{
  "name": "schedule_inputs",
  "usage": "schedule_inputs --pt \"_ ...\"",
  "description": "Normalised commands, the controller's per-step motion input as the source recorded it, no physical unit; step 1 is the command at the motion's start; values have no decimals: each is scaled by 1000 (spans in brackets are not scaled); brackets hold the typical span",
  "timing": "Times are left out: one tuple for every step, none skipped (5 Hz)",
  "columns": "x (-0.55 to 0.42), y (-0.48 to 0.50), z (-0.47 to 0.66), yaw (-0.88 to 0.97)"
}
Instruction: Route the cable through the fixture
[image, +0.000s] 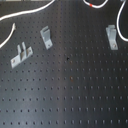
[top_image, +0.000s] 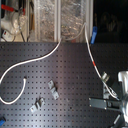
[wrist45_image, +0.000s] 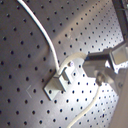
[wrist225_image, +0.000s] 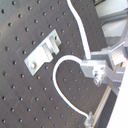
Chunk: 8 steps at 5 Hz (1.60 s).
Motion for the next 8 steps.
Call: schedule_inputs --pt "-17 -2 0 -6" --pt "10 1 0 0" --pt "-118 82 173 666" --pt "-65 -3 191 988" --pt "-60 5 204 985" --pt "1 2 276 999" --pt "2 151 178 777" --pt "306 397 252 271"
